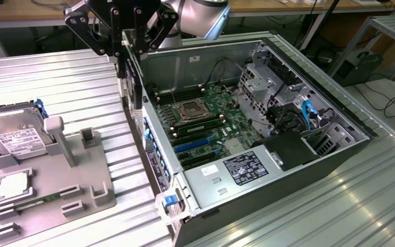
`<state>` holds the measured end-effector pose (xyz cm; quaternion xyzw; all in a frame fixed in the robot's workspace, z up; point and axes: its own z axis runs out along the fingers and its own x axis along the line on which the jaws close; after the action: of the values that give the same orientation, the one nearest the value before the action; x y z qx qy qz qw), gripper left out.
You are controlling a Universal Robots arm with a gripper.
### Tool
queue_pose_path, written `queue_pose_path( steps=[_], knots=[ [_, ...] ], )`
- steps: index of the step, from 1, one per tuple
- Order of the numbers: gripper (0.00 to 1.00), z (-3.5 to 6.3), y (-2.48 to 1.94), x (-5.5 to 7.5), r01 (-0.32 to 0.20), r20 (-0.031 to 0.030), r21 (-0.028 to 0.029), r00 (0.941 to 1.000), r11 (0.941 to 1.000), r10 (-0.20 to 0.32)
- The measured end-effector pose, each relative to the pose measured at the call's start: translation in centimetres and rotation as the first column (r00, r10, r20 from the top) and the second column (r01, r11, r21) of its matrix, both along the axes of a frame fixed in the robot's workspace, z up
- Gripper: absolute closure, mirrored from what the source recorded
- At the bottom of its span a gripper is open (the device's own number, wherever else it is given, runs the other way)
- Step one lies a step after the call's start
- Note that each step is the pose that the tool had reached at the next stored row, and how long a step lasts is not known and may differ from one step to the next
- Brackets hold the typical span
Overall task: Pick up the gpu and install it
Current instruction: 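Pick up the gpu and move the gpu toward the slot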
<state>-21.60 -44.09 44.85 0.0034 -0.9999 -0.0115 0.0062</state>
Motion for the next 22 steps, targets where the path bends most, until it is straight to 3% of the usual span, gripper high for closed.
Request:
queue_pose_path(
  steps=[22],
  knots=[
    [0.73,-0.01,0.0,0.85,-0.006,0.0,0.0,1.0,1.0,0.006]
  ],
)
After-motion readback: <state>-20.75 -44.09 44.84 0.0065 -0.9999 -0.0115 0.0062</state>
